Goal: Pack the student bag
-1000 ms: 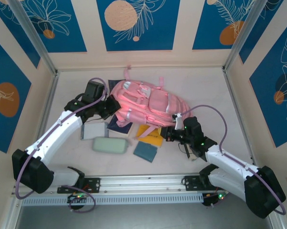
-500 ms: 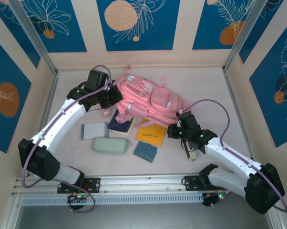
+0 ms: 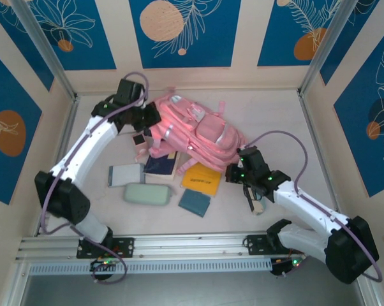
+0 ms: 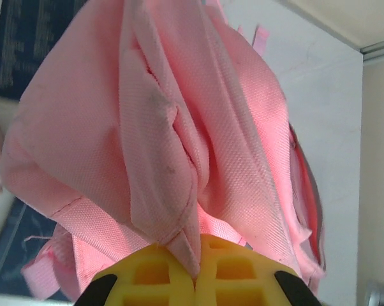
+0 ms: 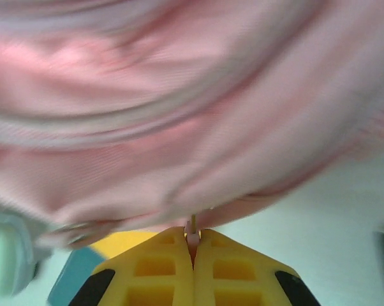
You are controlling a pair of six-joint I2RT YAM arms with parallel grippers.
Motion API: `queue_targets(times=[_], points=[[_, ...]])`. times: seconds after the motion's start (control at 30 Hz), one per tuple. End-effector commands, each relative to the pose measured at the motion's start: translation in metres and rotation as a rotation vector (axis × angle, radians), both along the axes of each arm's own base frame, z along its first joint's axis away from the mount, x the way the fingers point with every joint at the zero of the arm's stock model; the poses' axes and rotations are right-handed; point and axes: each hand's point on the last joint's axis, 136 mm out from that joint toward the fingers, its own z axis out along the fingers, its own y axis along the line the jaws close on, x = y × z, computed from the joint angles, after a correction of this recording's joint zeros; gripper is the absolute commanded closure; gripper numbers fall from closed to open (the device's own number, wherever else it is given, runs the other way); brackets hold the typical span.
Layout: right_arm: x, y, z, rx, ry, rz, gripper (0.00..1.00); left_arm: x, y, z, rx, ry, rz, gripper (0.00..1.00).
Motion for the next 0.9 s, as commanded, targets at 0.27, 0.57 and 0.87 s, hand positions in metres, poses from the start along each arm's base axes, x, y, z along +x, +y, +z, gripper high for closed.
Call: queue_targets(times=[0.27, 0.57, 0.87], points=[[0.024, 0.133, 0.079, 0.298, -0.076, 0.2, 1.0, 0.017, 0.015, 0.033, 0.099, -0.059, -0.022, 0.23], [0.037, 0.157, 0.07, 0.385, -0.034, 0.169, 1.0, -0.057, 0.013, -0.026, -0.202, 0.102, 0.066, 0.27], [0.037, 0.154, 0.067, 0.415, -0.024, 0.139, 1.0, -0.067, -0.008, -0.057, -0.366, 0.169, 0.142, 0.36]])
